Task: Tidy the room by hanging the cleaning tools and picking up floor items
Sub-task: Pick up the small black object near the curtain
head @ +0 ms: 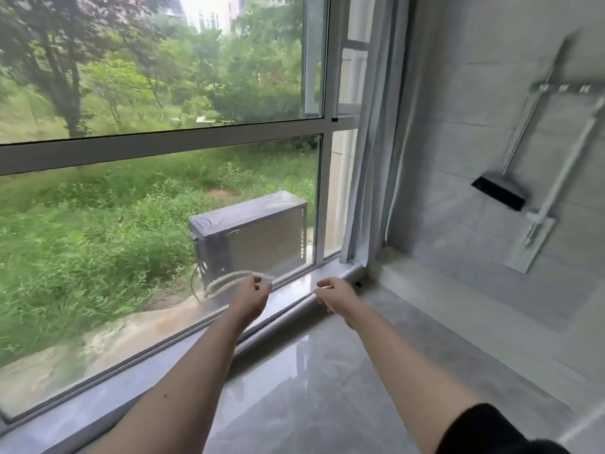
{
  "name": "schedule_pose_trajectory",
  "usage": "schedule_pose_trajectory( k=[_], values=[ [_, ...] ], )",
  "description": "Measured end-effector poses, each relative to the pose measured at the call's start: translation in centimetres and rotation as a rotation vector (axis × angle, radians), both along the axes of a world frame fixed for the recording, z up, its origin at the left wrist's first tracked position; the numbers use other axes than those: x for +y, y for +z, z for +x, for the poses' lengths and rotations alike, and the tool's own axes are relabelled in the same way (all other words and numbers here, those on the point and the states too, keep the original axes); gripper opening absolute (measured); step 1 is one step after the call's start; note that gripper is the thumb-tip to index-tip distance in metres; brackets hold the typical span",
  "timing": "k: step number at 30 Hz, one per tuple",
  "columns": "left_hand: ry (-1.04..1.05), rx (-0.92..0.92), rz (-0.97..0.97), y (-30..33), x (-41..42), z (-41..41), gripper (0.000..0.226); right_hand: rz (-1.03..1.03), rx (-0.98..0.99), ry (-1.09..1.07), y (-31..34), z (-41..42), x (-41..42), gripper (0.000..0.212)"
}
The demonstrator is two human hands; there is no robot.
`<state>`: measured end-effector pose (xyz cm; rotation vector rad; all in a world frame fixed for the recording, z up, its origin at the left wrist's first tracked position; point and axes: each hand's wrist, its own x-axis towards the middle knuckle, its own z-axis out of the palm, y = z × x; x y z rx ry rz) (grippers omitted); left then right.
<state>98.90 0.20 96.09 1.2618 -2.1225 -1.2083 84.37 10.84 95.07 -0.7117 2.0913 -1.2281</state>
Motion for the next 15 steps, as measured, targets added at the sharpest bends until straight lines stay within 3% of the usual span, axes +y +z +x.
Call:
schedule_pose_trajectory(
  k=[8, 11, 12, 14, 15],
  values=[
    [-0.227, -0.047, 0.084, -2.1, -2.9, -13.6, 0.046, 0.043, -0.014, -0.255, -1.9, -11.5, 1.0, 0.026],
    [-0.313, -0.065, 0.094, -3.5, -4.4, -17.6, 0.047, 0.069, -0.029, -0.360, -2.7, -14.3, 0.6, 0.007],
    [-0.341, -0.067, 0.105, -3.9, -5.3, -19.1, 0.047, 0.075, -0.034, -0.389, -3.2, -15.5, 0.0, 0.014],
    [-0.390, -0.073, 0.109, -4.7, -7.0, -21.5, 0.035, 0.090, -0.033, -0.448, -3.5, -17.2, -1.3, 0.017],
    [-0.397, -0.086, 0.095, -5.2, -8.1, -22.7, 0.017, 0.094, -0.030, -0.469, -3.7, -17.9, -1.9, 0.012]
  ],
)
